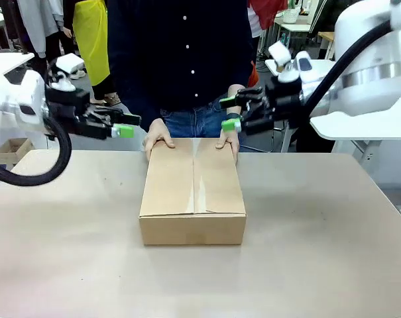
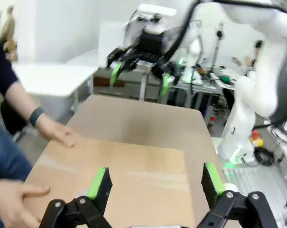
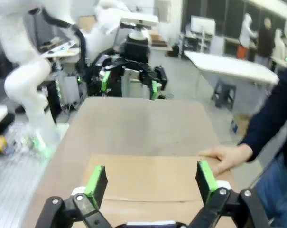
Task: Pack the gift set into the box.
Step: Press and hold the closed box until the human finishes sealing it.
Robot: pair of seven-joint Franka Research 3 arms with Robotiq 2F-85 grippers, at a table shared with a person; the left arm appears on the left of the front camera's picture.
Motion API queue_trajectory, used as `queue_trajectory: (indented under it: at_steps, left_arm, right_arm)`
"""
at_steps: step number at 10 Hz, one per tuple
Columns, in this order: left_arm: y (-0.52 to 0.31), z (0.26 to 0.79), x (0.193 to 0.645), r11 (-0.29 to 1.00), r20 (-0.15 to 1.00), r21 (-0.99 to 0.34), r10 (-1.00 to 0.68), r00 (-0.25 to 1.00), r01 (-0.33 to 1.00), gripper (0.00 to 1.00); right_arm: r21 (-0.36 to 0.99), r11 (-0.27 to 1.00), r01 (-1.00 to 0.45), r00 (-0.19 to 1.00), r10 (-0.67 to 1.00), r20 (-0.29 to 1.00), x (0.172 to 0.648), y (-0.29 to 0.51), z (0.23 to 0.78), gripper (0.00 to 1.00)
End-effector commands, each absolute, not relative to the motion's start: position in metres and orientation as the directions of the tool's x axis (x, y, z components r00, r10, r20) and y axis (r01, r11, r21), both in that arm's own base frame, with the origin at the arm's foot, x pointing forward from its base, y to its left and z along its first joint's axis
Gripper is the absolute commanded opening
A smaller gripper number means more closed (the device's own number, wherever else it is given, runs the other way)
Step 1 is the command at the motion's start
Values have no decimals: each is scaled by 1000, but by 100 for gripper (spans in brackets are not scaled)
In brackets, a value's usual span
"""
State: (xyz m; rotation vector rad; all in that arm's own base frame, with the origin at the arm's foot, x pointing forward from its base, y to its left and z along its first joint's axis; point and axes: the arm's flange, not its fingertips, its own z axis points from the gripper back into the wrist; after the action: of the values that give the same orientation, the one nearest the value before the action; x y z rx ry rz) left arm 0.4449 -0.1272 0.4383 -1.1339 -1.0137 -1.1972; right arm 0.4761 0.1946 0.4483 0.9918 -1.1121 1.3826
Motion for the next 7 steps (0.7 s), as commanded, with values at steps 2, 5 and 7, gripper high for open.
queue_trajectory:
  at_steps: [2,5,7]
  left_arm:
    - [-141,373,458,-180,980,38,-184,-72,983,100]
    - [-168,329,470,-164,945,9,-320,-62,986,100]
    - [-185,321,477,-121,938,44,-338,-82,992,100]
  right_arm:
    - [-191,-29,-981,-193,181,964,485,214,382,100]
    - [-85,-22,-996,-88,276,957,505,237,331,100]
    - [1,-21,-1000,-6,311,950,517,226,319,100]
